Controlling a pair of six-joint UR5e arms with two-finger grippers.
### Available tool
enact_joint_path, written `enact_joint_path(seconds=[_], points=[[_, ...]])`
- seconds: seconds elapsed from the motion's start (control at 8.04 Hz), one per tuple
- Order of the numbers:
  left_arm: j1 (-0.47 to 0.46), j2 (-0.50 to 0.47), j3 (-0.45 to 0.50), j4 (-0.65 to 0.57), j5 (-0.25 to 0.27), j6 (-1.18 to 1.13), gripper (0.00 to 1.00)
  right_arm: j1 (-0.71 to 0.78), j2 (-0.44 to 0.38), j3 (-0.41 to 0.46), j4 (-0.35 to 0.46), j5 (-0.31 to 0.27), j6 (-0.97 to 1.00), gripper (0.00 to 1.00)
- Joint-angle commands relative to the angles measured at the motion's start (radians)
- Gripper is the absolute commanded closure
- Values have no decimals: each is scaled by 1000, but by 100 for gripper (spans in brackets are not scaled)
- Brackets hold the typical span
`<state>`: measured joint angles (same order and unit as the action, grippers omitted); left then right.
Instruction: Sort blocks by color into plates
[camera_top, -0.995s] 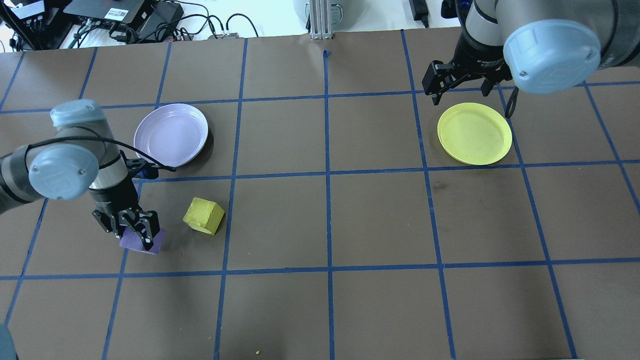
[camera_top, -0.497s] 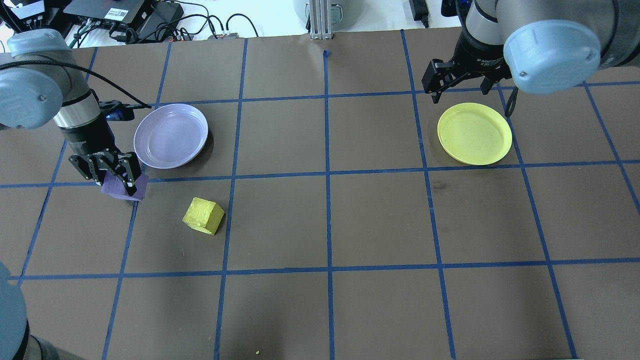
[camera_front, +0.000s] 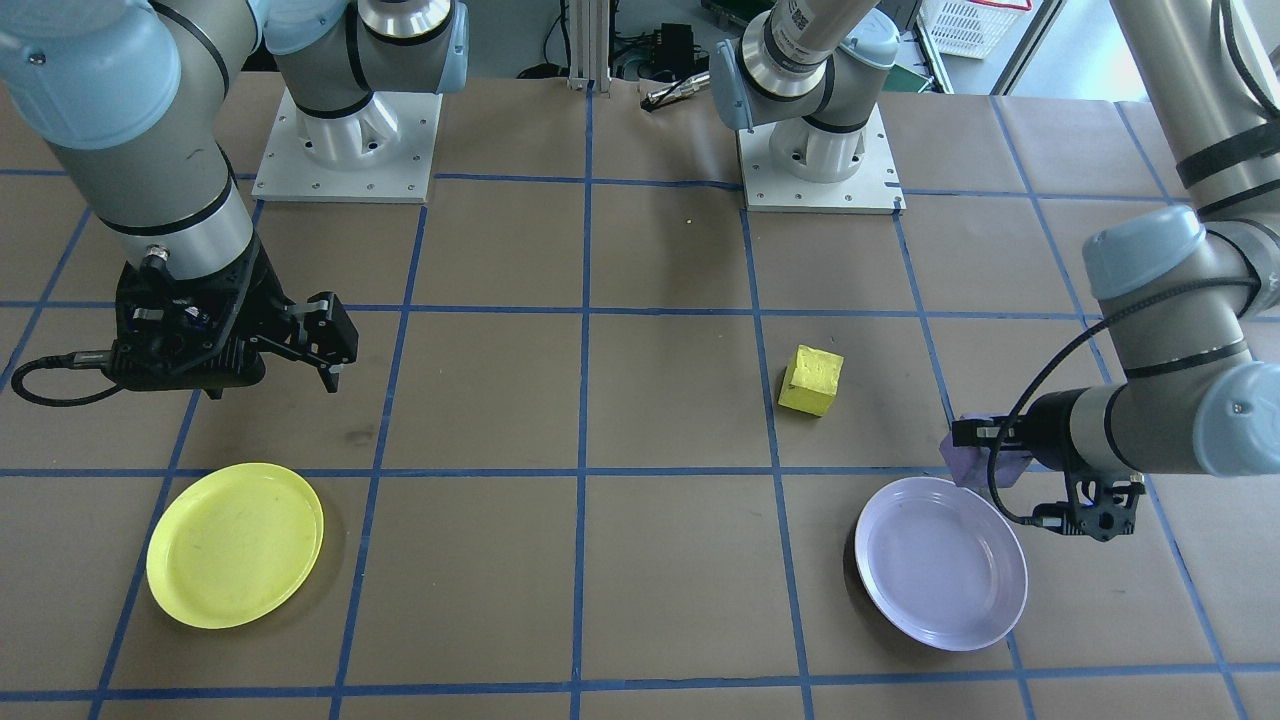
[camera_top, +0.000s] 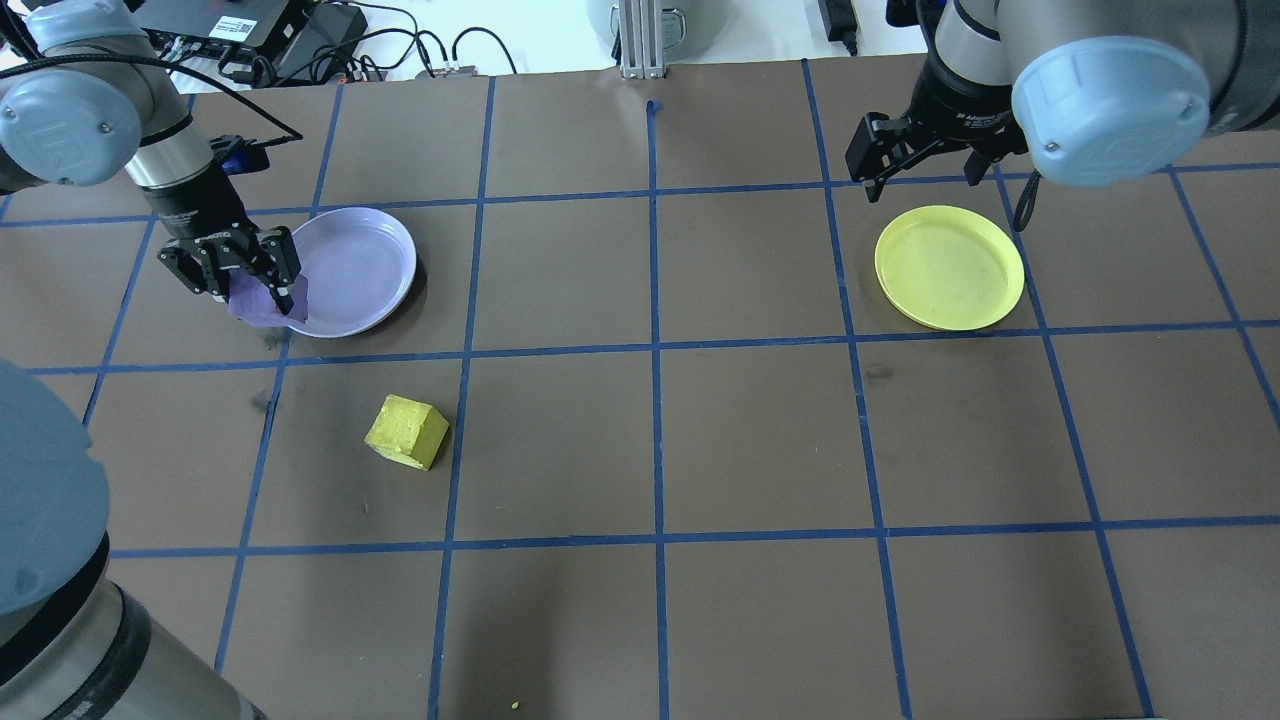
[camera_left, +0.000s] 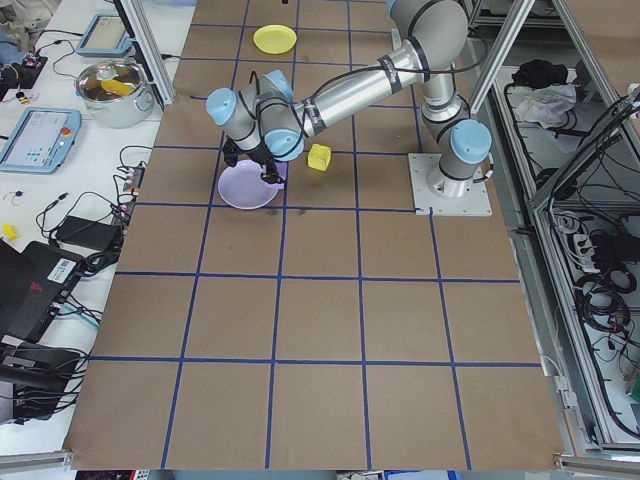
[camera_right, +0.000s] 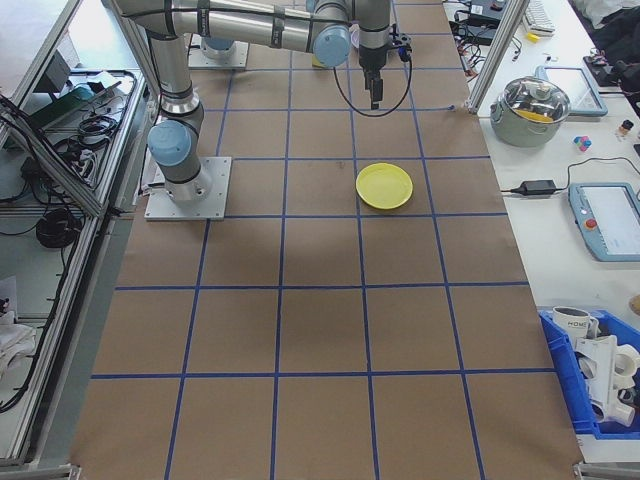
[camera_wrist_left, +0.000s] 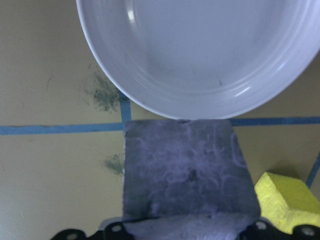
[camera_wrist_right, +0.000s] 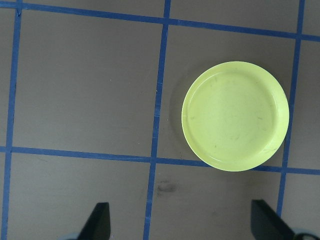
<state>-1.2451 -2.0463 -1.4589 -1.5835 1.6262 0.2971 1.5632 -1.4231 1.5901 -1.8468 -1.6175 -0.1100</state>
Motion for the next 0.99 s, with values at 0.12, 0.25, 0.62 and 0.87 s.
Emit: enact_joint_path(seconds=[0.12, 0.25, 0.62, 0.87], points=[[-53, -90, 60, 135, 4, -68, 100, 3, -22, 1, 20, 1, 6, 0], [-53, -98, 60, 138, 4, -68, 100, 3, -17, 2, 3, 1, -10, 0], [-53, -124, 63, 154, 6, -67, 79, 3, -17, 2, 9, 2, -4, 0], [-53, -135, 63, 174, 8, -67, 13, 3, -19, 2, 18, 1, 4, 0]])
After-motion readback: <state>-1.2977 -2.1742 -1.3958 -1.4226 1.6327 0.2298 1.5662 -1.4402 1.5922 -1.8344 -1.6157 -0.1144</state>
